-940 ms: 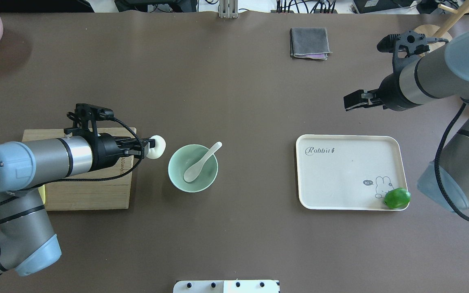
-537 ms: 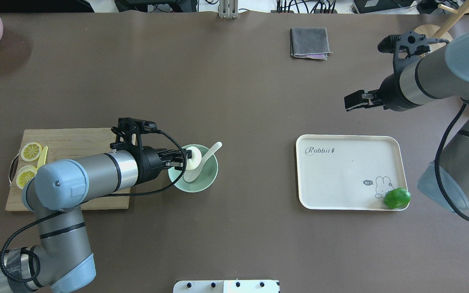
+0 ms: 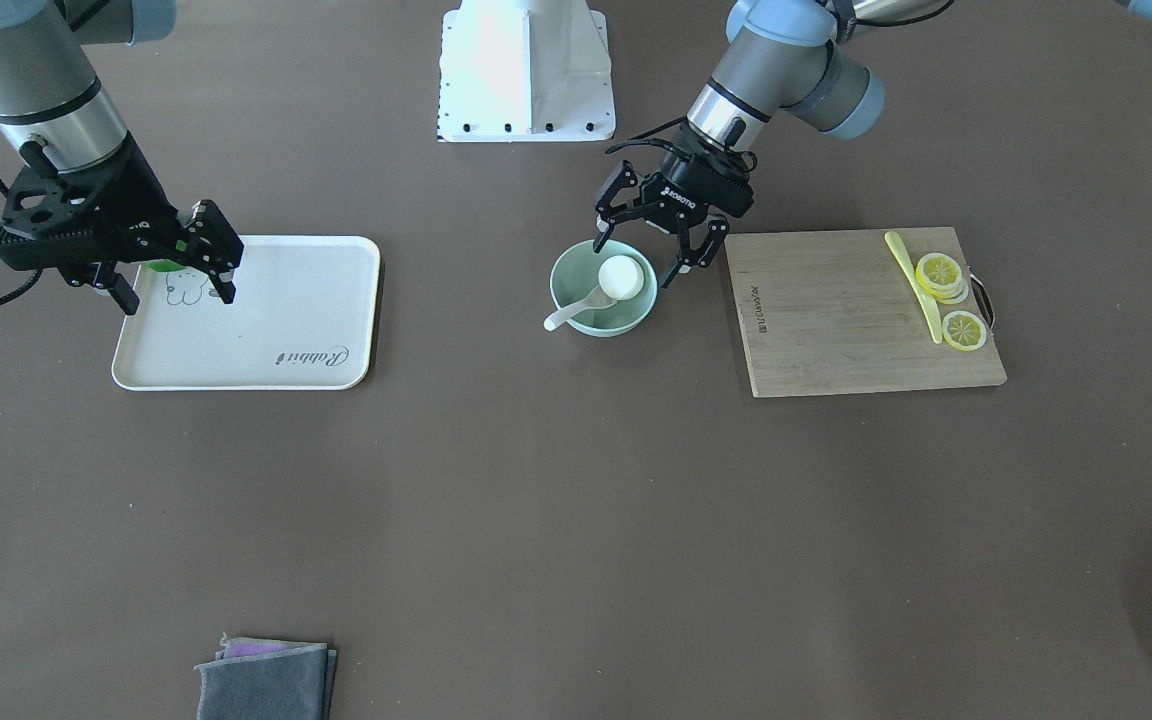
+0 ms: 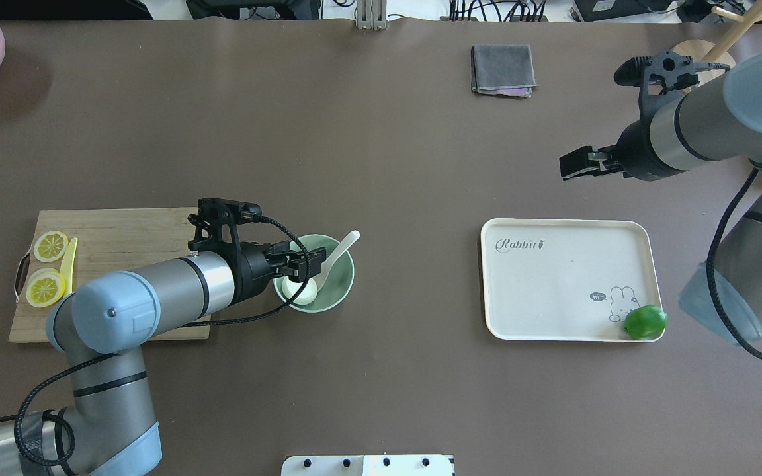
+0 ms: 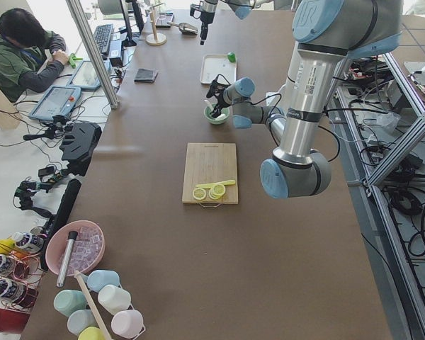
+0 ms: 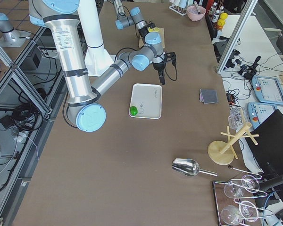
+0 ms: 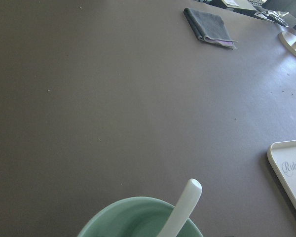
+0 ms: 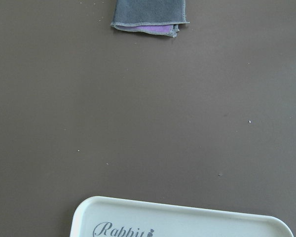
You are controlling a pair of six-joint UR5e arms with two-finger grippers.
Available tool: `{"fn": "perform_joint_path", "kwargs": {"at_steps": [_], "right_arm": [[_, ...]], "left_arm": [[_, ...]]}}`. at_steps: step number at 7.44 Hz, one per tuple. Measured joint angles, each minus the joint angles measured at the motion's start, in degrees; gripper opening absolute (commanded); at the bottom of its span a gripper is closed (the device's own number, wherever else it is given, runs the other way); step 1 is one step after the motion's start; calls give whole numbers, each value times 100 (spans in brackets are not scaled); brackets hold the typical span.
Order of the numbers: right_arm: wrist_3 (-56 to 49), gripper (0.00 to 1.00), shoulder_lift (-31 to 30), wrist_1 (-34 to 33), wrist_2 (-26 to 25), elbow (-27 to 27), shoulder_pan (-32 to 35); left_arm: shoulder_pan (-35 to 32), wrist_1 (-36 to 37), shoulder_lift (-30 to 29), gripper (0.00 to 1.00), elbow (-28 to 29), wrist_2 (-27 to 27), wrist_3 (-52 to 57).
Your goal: Put spoon and bun in bowl
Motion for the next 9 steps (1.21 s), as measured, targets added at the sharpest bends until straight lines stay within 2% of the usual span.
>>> {"fn": "perform_joint_path", "kwargs": {"at_steps": [2, 6, 7, 9], "right_arm": [[-641, 100, -287, -20, 208, 3, 409], [-3421, 100, -1445, -88, 1330, -175, 2383], [-4031, 100, -1697, -95, 1548, -297, 2816], [-5114, 100, -2278, -71, 1605, -512, 3348]], "left_arm": [[-1077, 873, 363, 98, -173, -1337, 1107], [-3401, 1278, 1669, 98, -153, -3409, 4095], [-4029, 1509, 1895, 98, -74, -3804, 4962], [-5190, 2402, 2077, 98, 103, -4279, 6863]]}}
